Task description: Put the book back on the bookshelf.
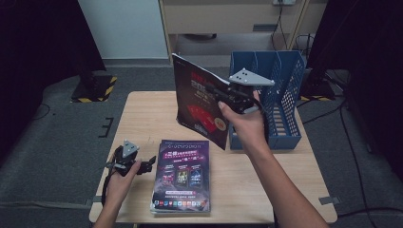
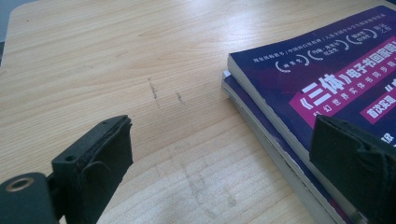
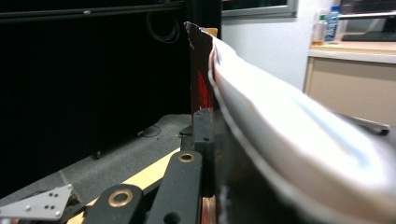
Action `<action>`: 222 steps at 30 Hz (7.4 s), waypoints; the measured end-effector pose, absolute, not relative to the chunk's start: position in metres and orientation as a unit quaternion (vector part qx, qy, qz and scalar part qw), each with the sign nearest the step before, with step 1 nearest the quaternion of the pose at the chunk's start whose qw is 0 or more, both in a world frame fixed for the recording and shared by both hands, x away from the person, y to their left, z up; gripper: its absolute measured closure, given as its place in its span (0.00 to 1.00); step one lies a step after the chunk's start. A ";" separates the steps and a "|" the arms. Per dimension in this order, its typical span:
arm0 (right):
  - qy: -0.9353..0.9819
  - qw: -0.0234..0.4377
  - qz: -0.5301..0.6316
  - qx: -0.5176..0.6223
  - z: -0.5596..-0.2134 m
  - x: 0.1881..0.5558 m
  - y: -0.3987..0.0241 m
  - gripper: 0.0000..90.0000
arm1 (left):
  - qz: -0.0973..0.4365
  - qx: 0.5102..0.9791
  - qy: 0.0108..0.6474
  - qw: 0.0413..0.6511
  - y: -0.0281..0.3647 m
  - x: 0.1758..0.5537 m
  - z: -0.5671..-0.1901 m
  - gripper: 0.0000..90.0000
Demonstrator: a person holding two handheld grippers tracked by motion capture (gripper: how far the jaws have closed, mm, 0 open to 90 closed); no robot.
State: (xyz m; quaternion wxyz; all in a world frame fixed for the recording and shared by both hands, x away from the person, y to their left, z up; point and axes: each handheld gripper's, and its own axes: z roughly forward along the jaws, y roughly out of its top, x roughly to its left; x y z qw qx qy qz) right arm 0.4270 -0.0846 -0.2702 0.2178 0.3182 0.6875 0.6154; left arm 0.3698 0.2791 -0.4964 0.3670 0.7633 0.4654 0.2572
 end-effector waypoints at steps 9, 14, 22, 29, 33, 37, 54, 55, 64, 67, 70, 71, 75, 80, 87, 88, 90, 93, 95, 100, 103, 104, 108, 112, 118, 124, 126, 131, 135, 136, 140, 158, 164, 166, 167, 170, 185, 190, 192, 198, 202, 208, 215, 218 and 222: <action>0.677 0.230 0.609 0.343 -0.265 0.430 -0.103 0.96 | 0.257 0.766 0.465 0.362 0.280 0.370 -0.497 0.06; 0.673 0.237 0.606 0.353 -0.262 0.431 -0.113 0.96 | 0.257 0.767 0.464 0.362 0.279 0.369 -0.498 0.06; 0.661 0.260 0.595 0.378 -0.260 0.433 -0.135 0.96 | 0.257 0.768 0.463 0.361 0.279 0.369 -0.498 0.06; 0.653 0.271 0.591 0.389 -0.257 0.433 -0.149 0.96 | 0.257 0.768 0.462 0.360 0.279 0.369 -0.498 0.06; 0.646 0.278 0.586 0.401 -0.257 0.434 -0.159 0.96 | 0.257 0.770 0.461 0.359 0.278 0.369 -0.498 0.06; 0.638 0.287 0.584 0.412 -0.258 0.435 -0.169 0.96 | 0.257 0.770 0.461 0.360 0.278 0.369 -0.498 0.06; 0.621 0.308 0.567 0.446 -0.262 0.439 -0.190 0.96 | 0.258 0.772 0.458 0.356 0.278 0.369 -0.499 0.06; 0.619 0.310 0.567 0.447 -0.262 0.440 -0.191 0.96 | 0.258 0.772 0.458 0.357 0.278 0.369 -0.499 0.06; 0.617 0.315 0.561 0.453 -0.263 0.440 -0.195 0.96 | 0.257 0.775 0.456 0.354 0.277 0.368 -0.499 0.06; 0.617 0.315 0.560 0.454 -0.263 0.439 -0.197 0.96 | 0.257 0.774 0.457 0.355 0.277 0.369 -0.499 0.06; 0.616 0.317 0.558 0.456 -0.263 0.438 -0.200 0.96 | 0.257 0.774 0.457 0.354 0.277 0.369 -0.499 0.06; 0.617 0.317 0.557 0.457 -0.262 0.438 -0.200 0.96 | 0.258 0.775 0.456 0.354 0.277 0.368 -0.499 0.06; 0.617 0.321 0.554 0.459 -0.262 0.439 -0.202 0.96 | 0.258 0.775 0.456 0.354 0.277 0.368 -0.499 0.06; 0.617 0.324 0.549 0.461 -0.261 0.439 -0.207 0.96 | 0.258 0.776 0.455 0.353 0.277 0.368 -0.499 0.06; 0.616 0.334 0.541 0.465 -0.259 0.438 -0.211 0.96 | 0.258 0.777 0.454 0.351 0.276 0.368 -0.499 0.06; 0.616 0.336 0.539 0.466 -0.259 0.438 -0.212 0.96 | 0.258 0.778 0.453 0.350 0.276 0.368 -0.499 0.06; 0.617 0.339 0.533 0.468 -0.259 0.440 -0.214 0.96 | 0.258 0.778 0.453 0.350 0.276 0.368 -0.500 0.06; 0.615 0.340 0.531 0.473 -0.260 0.444 -0.214 0.96 | 0.257 0.780 0.452 0.348 0.275 0.368 -0.500 0.06; 0.612 0.339 0.531 0.479 -0.260 0.447 -0.213 0.96 | 0.258 0.780 0.451 0.347 0.275 0.368 -0.500 0.06; 0.612 0.346 0.521 0.484 -0.259 0.459 -0.203 0.96 | 0.259 0.781 0.450 0.346 0.274 0.368 -0.500 0.06; 0.612 0.350 0.517 0.485 -0.261 0.466 -0.197 0.96 | 0.259 0.780 0.450 0.348 0.274 0.368 -0.501 0.06; 0.614 0.351 0.511 0.488 -0.262 0.471 -0.193 0.96 | 0.259 0.781 0.450 0.348 0.274 0.368 -0.501 0.06; 0.613 0.352 0.506 0.495 -0.266 0.480 -0.188 0.96 | 0.259 0.780 0.449 0.349 0.273 0.368 -0.501 0.06; 0.609 0.353 0.502 0.503 -0.268 0.490 -0.182 0.96 | 0.259 0.781 0.449 0.349 0.274 0.369 -0.501 0.06; 0.604 0.353 0.504 0.507 -0.274 0.498 -0.176 0.96 | 0.260 0.783 0.446 0.348 0.273 0.368 -0.500 0.06; 0.601 0.349 0.506 0.510 -0.280 0.505 -0.171 0.96 | 0.261 0.784 0.445 0.344 0.272 0.368 -0.501 0.06; 0.598 0.349 0.509 0.511 -0.282 0.506 -0.170 0.96 | 0.260 0.785 0.445 0.344 0.272 0.368 -0.501 0.06; 0.596 0.353 0.507 0.513 -0.290 0.509 -0.166 0.96 | 0.260 0.786 0.444 0.342 0.272 0.368 -0.502 0.06; 0.598 0.359 0.508 0.507 -0.292 0.512 -0.160 0.96 | 0.260 0.788 0.442 0.340 0.271 0.368 -0.502 0.06; 0.598 0.359 0.507 0.506 -0.292 0.513 -0.159 0.96 | 0.260 0.788 0.442 0.340 0.271 0.367 -0.502 0.06; 0.593 0.358 0.513 0.506 -0.294 0.515 -0.155 0.96 | 0.261 0.789 0.441 0.340 0.271 0.367 -0.502 0.06; 0.593 0.345 0.517 0.512 -0.325 0.520 -0.151 0.96 | 0.262 0.795 0.434 0.333 0.269 0.368 -0.503 0.06; 0.591 0.332 0.518 0.522 -0.342 0.520 -0.156 0.96 | 0.262 0.799 0.431 0.329 0.268 0.367 -0.503 0.06; 0.593 0.331 0.518 0.520 -0.349 0.520 -0.155 0.96 | 0.261 0.800 0.430 0.328 0.268 0.367 -0.504 0.06; 0.593 0.331 0.518 0.520 -0.349 0.520 -0.155 0.96 | 0.261 0.800 0.430 0.327 0.268 0.367 -0.504 0.06; 0.597 0.329 0.523 0.511 -0.355 0.516 -0.153 0.96 | 0.263 0.800 0.429 0.326 0.268 0.367 -0.503 0.06; 0.626 0.341 0.503 0.488 -0.367 0.500 -0.145 0.93 | 0.264 0.803 0.426 0.323 0.266 0.367 -0.504 0.06; 0.634 0.343 0.493 0.487 -0.366 0.501 -0.142 0.87 | 0.264 0.804 0.424 0.323 0.265 0.367 -0.503 0.06; 0.636 0.344 0.487 0.490 -0.367 0.502 -0.141 0.87 | 0.265 0.804 0.423 0.323 0.265 0.366 -0.503 0.06; 0.641 0.343 0.487 0.484 -0.365 0.506 -0.141 0.96 | 0.266 0.803 0.424 0.324 0.266 0.368 -0.503 0.06; 0.637 0.353 0.488 0.481 -0.363 0.506 -0.141 0.97 | 0.266 0.804 0.423 0.323 0.266 0.368 -0.503 0.06; 0.621 0.372 0.489 0.487 -0.360 0.507 -0.141 0.97 | 0.266 0.804 0.423 0.322 0.266 0.368 -0.503 0.06; 0.611 0.394 0.487 0.483 -0.354 0.511 -0.136 0.97 | 0.266 0.804 0.423 0.323 0.266 0.368 -0.503 0.06; 0.607 0.405 0.484 0.482 -0.353 0.514 -0.132 0.97 | 0.267 0.803 0.423 0.324 0.266 0.368 -0.502 0.06; 0.606 0.407 0.483 0.483 -0.358 0.517 -0.128 0.97 | 0.267 0.802 0.424 0.325 0.267 0.368 -0.502 0.06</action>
